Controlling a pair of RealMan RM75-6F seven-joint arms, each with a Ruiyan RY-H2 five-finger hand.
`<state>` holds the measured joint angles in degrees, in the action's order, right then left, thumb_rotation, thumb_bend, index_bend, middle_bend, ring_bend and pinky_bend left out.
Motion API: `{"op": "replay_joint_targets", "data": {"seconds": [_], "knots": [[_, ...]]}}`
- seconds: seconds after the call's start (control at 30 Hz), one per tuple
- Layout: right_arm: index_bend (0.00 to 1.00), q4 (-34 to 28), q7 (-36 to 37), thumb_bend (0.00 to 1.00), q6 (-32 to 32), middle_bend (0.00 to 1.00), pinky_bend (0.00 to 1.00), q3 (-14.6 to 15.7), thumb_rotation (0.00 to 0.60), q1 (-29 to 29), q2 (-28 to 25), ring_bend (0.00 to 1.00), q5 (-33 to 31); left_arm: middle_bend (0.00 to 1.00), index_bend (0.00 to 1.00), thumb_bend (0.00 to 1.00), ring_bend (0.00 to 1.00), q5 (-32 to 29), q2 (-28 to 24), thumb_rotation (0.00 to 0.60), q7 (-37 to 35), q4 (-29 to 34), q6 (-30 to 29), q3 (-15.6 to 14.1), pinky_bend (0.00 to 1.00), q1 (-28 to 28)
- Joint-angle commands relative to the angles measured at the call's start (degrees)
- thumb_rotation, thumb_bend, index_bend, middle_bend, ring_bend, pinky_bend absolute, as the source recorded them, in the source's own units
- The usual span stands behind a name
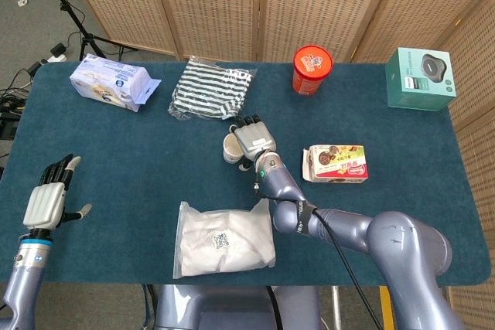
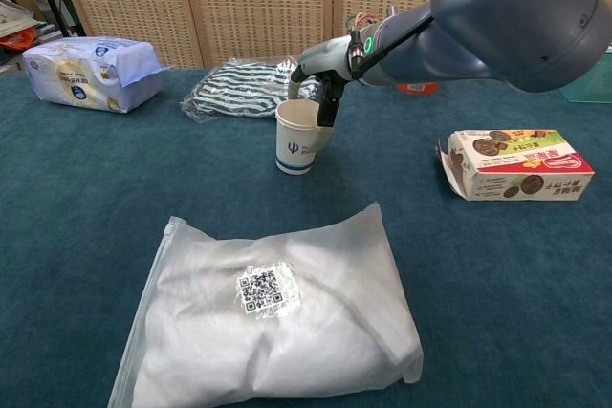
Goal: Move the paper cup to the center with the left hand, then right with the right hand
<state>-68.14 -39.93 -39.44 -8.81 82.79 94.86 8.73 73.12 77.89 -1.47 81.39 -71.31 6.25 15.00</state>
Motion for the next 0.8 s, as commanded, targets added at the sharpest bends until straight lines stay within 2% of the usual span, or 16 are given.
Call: {"op": "replay_joint_targets", "data": {"seconds": [0.03, 0.23, 0.3, 0.8], "knots": [[0.44, 0.19, 0.07, 0.23, 0.04, 0.00, 0.00, -0.03, 0.600, -0.04, 0.22, 0.00, 0.16, 0.00, 0.00, 0.21, 0.00, 0.01, -0.03, 0.600, -0.04, 0.01, 0.03, 0.03, 0.00, 0.00], [0.44, -0.10, 0.07, 0.38, -0.32, 0.00, 0.00, -0.02, 0.600, -0.18, 0.33, 0.00, 0.45, 0.00, 0.00, 0.21, 0.00, -0.03, -0.11, 0.600, -0.22, 0.05, 0.10, 0.16, 0.00, -0.05], [0.44, -0.48, 0.17, 0.40, -0.51, 0.00, 0.00, -0.08, 0.600, -0.33, 0.21, 0.00, 0.50, 0.00, 0.00, 0.21, 0.00, 0.04, -0.18, 0.600, -0.29, 0.16, -0.01, 0.21, 0.00, -0.10], [0.47, -3.50, -0.19, 0.39, -2.60, 0.00, 0.00, -0.24, 0.600, -0.91, -0.92, 0.00, 0.82, 0.00, 0.00, 0.21, 0.00, 0.67, -0.52, 0.600, -0.56, 0.74, -0.36, 0.18, 0.00, -0.31]]}}
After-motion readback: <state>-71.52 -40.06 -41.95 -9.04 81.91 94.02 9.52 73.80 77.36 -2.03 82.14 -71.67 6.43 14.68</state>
